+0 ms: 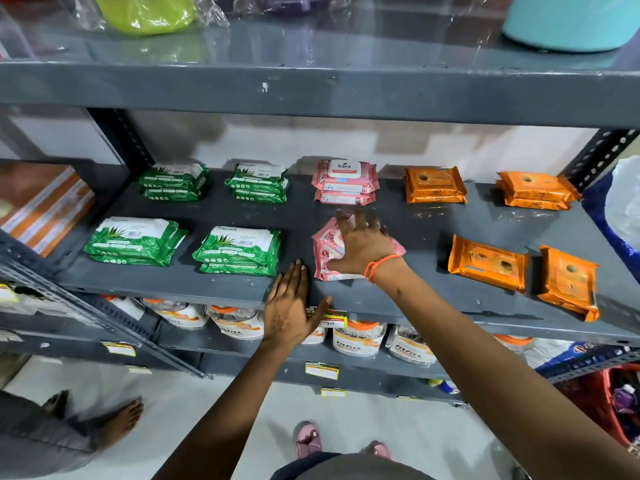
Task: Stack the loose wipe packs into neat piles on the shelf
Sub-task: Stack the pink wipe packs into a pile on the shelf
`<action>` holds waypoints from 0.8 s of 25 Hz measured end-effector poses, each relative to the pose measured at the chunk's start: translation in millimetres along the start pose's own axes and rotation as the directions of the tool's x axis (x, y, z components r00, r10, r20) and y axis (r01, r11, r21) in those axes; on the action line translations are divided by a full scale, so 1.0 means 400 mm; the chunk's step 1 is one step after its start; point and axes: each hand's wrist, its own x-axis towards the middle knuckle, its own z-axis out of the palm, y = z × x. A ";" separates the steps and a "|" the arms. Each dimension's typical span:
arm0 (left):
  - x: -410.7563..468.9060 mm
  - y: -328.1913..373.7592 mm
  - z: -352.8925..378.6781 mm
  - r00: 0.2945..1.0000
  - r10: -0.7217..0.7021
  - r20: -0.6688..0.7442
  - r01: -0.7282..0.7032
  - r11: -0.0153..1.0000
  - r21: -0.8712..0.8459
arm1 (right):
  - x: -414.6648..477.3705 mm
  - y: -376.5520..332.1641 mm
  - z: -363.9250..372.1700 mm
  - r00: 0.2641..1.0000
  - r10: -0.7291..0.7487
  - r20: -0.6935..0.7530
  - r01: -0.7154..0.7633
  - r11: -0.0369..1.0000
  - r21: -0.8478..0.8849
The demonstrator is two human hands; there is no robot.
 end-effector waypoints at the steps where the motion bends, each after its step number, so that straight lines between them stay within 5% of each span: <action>1: 0.001 0.000 0.001 1.000 -0.004 0.002 0.004 1.000 0.010 | 0.004 -0.002 -0.003 0.995 0.023 -0.093 -0.023 1.000 0.006; 8: 0.002 0.000 0.001 1.000 -0.008 -0.011 0.008 1.000 0.019 | 0.054 0.033 -0.017 0.970 -0.234 -0.058 0.221 0.960 -0.174; 15: 0.004 0.001 -0.003 1.000 0.006 -0.010 -0.006 1.000 0.006 | 0.044 0.041 -0.013 0.942 -0.323 -0.091 0.318 0.946 -0.062; 18: 0.010 0.012 -0.020 0.998 -0.068 -0.009 0.064 0.967 -0.245 | 0.029 0.063 -0.017 0.946 -0.223 -0.236 0.268 0.946 0.182; 20: 0.029 0.034 -0.031 0.987 -0.162 0.006 0.142 0.850 -0.507 | 0.040 0.074 -0.010 0.929 -0.161 -0.333 0.260 0.925 0.276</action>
